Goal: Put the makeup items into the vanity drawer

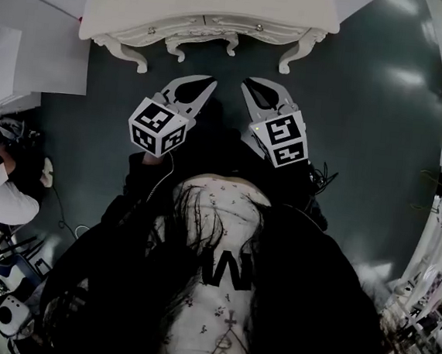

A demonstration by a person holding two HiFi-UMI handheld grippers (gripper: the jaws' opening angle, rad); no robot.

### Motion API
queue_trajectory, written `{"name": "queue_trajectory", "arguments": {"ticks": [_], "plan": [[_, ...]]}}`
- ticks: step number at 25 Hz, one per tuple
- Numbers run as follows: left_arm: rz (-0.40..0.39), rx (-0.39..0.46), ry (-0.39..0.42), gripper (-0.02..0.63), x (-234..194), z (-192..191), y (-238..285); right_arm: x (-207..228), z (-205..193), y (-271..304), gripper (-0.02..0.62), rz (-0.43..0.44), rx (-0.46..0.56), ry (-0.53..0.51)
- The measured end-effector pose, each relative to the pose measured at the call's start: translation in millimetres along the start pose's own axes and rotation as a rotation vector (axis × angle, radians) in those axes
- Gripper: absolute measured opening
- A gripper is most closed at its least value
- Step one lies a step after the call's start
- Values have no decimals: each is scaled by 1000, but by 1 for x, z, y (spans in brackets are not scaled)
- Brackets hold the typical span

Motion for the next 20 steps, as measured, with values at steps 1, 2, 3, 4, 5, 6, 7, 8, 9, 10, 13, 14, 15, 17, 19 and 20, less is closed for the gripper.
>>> {"name": "queue_trajectory", "arguments": {"ticks": [1, 2, 3, 4, 5, 6, 7, 8, 9, 10, 13, 14, 15, 17, 19, 20], "plan": [[4, 2, 0, -2, 1, 0, -1, -1, 1, -2, 23, 1, 7, 0], [8, 4, 2, -2, 2, 0, -2, -1, 1, -4, 21, 2, 13, 0], [11, 6, 5, -2, 3, 1, -3, -1, 2, -6, 21, 5, 18, 2], [12, 8, 7, -2, 4, 1, -4, -1, 3, -7, 20, 8, 24, 6], [13, 9, 10, -2, 6, 2, -4, -1, 3, -8, 15, 10, 29, 10], [13, 9, 13, -2, 7, 1, -4, -1, 3, -9, 14, 12, 31, 14], [13, 7, 14, -2, 9, 1, -4, -1, 3, -9, 14, 13, 30, 17], [14, 4, 15, -2, 9, 0, -4, -1, 1, -9, 14, 13, 27, 19], [15, 1, 15, -2, 10, -1, -4, -2, 0, -9, 14, 13, 24, 19], [16, -1, 15, -2, 10, -2, -4, -2, -2, -9, 13, 14, 21, 19], [19, 0, 14, -2, 10, -1, -5, -3, -2, -9, 13, 21, 20, 17], [20, 1, 14, -2, 10, 0, -5, -3, -3, -8, 13, 20, 19, 14], [19, 0, 14, -2, 10, 0, -5, -2, -4, -8, 13, 20, 18, 12], [17, -5, 14, -2, 10, -1, -3, -3, -4, -7, 12, 27, 17, 19], [15, -9, 12, -2, 9, -3, -2, -4, -3, -5, 13, 32, 13, 24], [14, -11, 11, -2, 9, -3, -2, -4, -4, -5, 13, 34, 10, 24]]}}
Point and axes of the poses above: the fingertips, and each gripper's own axes: y forward along the fingers, x to its right, z out of its top, the point moved 1 cm from there along -y, backward along the fingers, and after that the axes turned 14 degrees about -x, right-handed, at the moved point
